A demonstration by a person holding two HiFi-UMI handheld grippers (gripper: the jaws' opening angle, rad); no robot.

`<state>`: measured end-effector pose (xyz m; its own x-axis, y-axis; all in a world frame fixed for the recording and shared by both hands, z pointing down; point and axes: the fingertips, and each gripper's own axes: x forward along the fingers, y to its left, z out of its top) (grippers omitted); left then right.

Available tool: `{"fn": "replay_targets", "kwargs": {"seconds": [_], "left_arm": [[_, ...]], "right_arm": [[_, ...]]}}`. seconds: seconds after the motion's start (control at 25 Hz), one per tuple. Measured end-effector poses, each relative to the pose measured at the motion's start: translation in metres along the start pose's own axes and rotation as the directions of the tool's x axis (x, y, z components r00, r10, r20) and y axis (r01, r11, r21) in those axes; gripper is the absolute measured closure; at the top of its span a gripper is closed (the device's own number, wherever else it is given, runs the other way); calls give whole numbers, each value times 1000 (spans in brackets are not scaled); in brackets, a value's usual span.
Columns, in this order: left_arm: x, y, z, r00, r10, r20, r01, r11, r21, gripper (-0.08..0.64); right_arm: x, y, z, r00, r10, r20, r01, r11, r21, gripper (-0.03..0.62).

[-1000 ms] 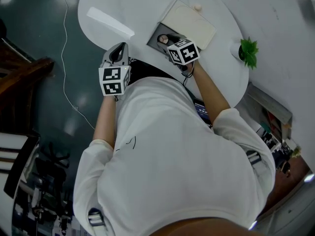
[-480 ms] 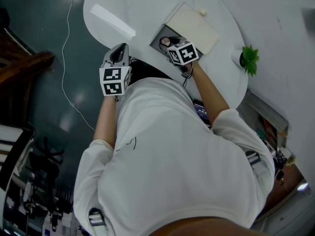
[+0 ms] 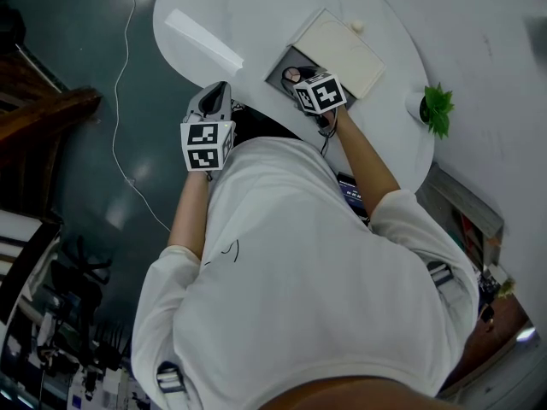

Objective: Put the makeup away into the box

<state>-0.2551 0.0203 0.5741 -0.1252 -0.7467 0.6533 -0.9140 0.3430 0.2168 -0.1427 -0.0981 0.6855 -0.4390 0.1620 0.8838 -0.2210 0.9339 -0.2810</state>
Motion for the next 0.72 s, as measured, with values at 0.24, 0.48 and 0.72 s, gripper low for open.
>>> {"fn": "replay_targets", "kwargs": {"seconds": [0.24, 0.48, 0.72], "left_arm": [[-4, -1, -4, 1000, 8, 2, -8, 1000, -1, 537], [-8, -4, -8, 1000, -1, 1, 1, 1000, 5, 537], [-4, -16, -5, 999, -45, 0, 45, 998, 32, 537]], "right_arm": [[-2, -2, 3, 1000, -21, 7, 21, 1000, -11, 373], [-3, 3, 3, 999, -20, 33, 21, 1000, -7, 362], [-26, 0, 5, 992, -84, 96, 83, 996, 14, 401]]}}
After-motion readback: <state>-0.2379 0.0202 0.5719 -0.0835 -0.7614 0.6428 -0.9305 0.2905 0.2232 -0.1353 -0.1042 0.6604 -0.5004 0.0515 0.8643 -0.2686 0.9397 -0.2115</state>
